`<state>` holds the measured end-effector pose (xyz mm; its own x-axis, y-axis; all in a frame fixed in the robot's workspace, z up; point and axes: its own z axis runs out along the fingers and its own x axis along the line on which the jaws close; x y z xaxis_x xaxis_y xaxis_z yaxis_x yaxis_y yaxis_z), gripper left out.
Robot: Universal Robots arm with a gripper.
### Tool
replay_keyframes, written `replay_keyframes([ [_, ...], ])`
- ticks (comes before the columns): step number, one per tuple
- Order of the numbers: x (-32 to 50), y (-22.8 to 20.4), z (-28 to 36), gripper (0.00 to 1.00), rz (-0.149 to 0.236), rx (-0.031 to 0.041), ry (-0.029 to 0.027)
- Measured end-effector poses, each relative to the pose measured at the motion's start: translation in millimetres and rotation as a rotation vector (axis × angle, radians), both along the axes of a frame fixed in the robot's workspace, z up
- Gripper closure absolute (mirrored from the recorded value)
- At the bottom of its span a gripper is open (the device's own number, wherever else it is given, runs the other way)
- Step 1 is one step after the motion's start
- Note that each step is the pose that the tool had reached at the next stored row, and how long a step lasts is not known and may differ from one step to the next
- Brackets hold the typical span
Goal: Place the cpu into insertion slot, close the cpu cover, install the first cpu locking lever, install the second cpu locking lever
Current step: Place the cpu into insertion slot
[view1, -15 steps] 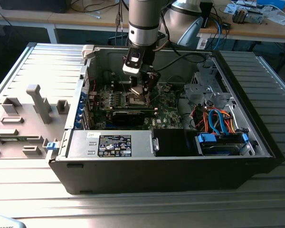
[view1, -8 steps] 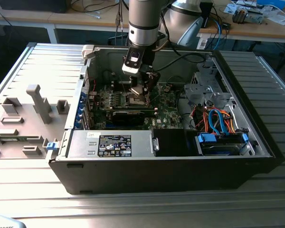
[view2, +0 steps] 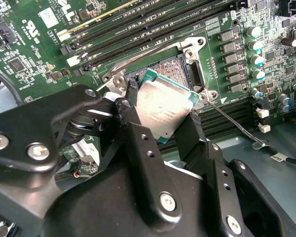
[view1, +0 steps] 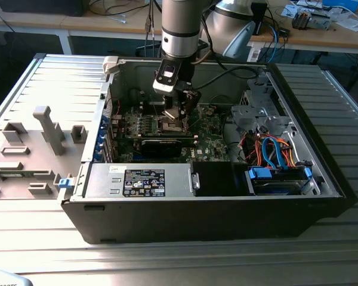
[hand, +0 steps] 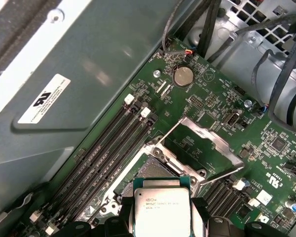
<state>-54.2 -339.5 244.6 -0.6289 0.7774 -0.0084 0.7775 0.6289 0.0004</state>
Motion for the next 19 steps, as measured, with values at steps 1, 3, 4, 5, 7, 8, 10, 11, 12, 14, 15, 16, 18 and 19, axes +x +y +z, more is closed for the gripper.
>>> replay_keyframes([
  [1, 0.0, 0.0, 0.0, 0.45, -0.001, -0.0001, 0.0000],
  [3, 0.0, 0.0, 0.0, 0.45, -0.002, -0.0007, 0.0000],
  [4, 0.0, 0.0, 0.0, 0.45, -0.002, -0.0007, 0.0000],
  [5, 0.0, 0.0, 0.0, 0.45, -0.003, -0.0009, -0.0001],
  [7, 0.0, 0.0, 0.0, 0.45, -0.004, -0.0011, 0.0000],
  [8, 0.0, 0.0, 0.0, 0.45, -0.005, -0.0011, 0.0000],
  [10, 0.0, 0.0, 0.0, 0.45, -0.005, -0.0011, -0.0001],
  [11, 0.0, 0.0, 0.0, 0.45, -0.006, -0.0011, 0.0000],
  [12, -0.1, 0.0, 0.0, 0.45, -0.007, -0.0011, 0.0000],
  [14, -0.1, 0.0, 0.0, 0.45, -0.008, -0.0012, 0.0000],
  [15, -0.1, 0.0, 0.0, 0.45, -0.010, -0.0012, 0.0000],
  [16, -0.1, 0.0, -0.1, 0.45, -0.010, -0.0012, 0.0000],
  [18, -0.1, 0.0, 0.0, 0.45, -0.010, -0.0012, 0.0000],
  [19, -0.1, 0.0, 0.0, 0.45, -0.010, -0.0012, 0.0000],
])
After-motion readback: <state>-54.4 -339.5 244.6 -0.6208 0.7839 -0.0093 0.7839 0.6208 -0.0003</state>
